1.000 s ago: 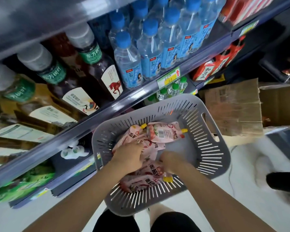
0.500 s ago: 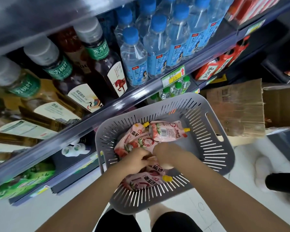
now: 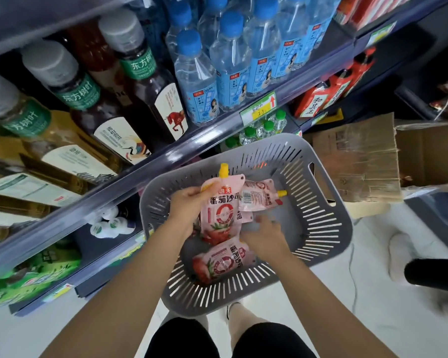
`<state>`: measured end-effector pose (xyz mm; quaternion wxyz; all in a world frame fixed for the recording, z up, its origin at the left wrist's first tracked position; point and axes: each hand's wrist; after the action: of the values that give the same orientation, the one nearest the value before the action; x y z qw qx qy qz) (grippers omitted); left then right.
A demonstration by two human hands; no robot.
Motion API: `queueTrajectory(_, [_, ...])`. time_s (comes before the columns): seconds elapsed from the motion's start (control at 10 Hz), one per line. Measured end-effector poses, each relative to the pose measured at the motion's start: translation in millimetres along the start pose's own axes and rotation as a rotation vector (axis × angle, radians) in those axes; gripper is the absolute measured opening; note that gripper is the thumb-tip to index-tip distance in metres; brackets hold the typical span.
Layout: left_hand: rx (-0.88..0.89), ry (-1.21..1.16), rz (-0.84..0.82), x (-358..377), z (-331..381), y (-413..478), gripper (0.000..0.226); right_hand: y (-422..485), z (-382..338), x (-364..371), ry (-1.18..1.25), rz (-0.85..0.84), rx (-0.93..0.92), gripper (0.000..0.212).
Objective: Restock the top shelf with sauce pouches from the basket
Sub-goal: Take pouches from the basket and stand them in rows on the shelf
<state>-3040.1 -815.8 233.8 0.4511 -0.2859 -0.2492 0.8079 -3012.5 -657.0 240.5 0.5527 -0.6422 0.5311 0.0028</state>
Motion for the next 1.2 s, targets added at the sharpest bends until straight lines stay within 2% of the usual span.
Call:
queueTrajectory(0.1, [-0.002,0.014,-0.01,6.3,4.9,11.4,0.045,-1.2,6.5,4.3,-0.132,-0.093,0.002,0.053])
queueTrajectory(0.2, [0.003,0.047,-0.039,14.1,5.9,16.9,0.033,9.9,7.5,16.6,-0.099,-0.125,0.062,0.054])
queueTrajectory(0.3, [0.032,0.03,-0.062,20.7,1.4,13.2,0.023,34.2,10.0,43.8,0.143,-0.235,0.248,0.06])
queueTrajectory(0.4, [0.017,-0.073,-0.036,20.6,-2.6,6.4,0.024,63.8,22.5,79.3,0.4,-0.293,0.35,0.035])
queueTrajectory(0.5, [-0.014,-0.169,0.027,11.2,-3.0,-1.9,0.02,81.8,28.9,109.6,0.411,-0.266,0.437,0.041])
queueTrajectory(0.6, [-0.019,-0.198,0.071,-2.7,-3.6,-5.4,0.023,88.8,40.6,132.2,0.52,-0.295,0.525,0.052])
queueTrajectory(0.7, [-0.029,-0.199,0.103,-13.7,-4.2,-7.8,0.024,103.9,56.3,152.4,0.687,-0.237,0.62,0.065])
queueTrajectory(0.8, [-0.067,-0.219,0.122,-22.0,-7.1,-9.7,0.027,100.1,51.3,149.4,0.744,-0.252,0.711,0.065])
queueTrajectory(0.9, [-0.077,-0.224,0.123,-26.7,-10.2,-12.5,0.028,61.1,21.2,117.9,0.722,-0.283,0.677,0.066])
queueTrajectory(1.0, [-0.08,-0.236,0.137,-26.8,-11.1,-14.8,0.027,39.0,3.6,105.1,0.731,-0.274,0.655,0.041])
queueTrajectory(1.1, [-0.088,-0.22,0.159,-28.4,-12.7,-15.1,0.027,54.1,16.4,126.9,0.701,-0.247,0.631,0.102])
queueTrajectory(1.2, [-0.1,-0.208,0.18,-31.4,-15.0,-14.5,0.03,47.8,11.7,117.3,0.615,-0.008,0.641,0.134])
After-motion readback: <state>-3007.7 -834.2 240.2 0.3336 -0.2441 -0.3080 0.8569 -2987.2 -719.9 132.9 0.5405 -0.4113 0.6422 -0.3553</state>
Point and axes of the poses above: each hand's wrist, its own y-axis towards the middle knuckle, its own x-axis out of the palm, z = x × y, and after that the axes turned 8 degrees about z, right-handed
